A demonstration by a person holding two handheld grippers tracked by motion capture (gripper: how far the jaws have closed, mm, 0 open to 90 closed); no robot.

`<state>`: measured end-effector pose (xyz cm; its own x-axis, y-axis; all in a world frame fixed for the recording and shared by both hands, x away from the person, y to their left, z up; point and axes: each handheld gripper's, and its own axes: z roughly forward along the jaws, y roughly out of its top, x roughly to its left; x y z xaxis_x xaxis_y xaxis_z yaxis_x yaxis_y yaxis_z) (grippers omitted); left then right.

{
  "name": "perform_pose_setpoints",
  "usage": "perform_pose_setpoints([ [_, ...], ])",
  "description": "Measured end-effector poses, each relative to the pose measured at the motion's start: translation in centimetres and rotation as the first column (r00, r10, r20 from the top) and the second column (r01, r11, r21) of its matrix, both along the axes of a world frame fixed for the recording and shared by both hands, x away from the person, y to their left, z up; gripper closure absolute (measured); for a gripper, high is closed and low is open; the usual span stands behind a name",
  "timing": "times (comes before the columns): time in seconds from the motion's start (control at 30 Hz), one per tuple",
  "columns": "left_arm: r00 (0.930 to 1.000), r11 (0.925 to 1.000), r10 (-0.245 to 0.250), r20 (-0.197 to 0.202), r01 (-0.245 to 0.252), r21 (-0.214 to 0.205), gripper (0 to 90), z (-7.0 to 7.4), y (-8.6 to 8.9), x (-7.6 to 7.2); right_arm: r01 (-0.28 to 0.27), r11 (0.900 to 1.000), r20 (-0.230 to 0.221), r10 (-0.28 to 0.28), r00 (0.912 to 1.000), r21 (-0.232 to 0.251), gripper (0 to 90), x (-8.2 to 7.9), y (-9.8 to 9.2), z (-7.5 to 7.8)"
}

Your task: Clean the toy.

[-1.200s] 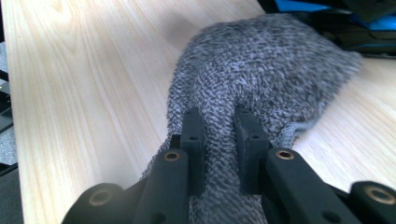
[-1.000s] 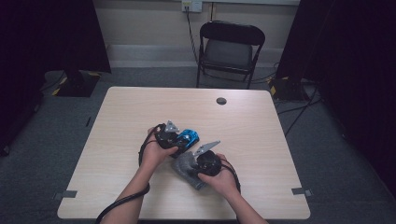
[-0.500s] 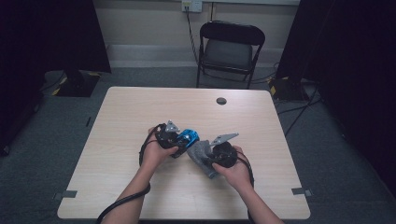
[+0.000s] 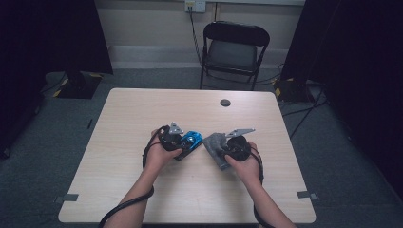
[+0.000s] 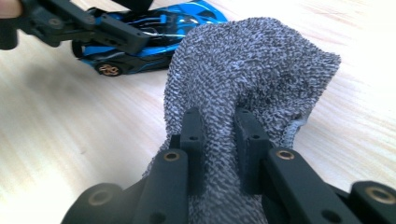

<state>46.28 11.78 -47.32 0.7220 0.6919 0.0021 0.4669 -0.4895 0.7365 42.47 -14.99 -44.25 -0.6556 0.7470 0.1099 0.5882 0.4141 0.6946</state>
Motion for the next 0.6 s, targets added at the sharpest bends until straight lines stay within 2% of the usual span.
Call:
perform_pose_setpoints([
  [0.33, 1.0000, 1.0000, -0.001, -0.006, 0.001, 0.003, 44.6, 0.1, 0.0, 0.0, 0.063, 0.9977, 0.012, -0.063, 0.9979, -0.024, 76.1, 1.2, 0.0, -0.7],
  [0.6, 1.0000, 1.0000, -0.002, -0.006, 0.002, 0.007, 44.6, 0.1, 0.1, 0.0, 0.099, 0.9948, -0.004, -0.099, 0.9951, -0.026, 75.9, 1.9, 0.0, -1.7],
])
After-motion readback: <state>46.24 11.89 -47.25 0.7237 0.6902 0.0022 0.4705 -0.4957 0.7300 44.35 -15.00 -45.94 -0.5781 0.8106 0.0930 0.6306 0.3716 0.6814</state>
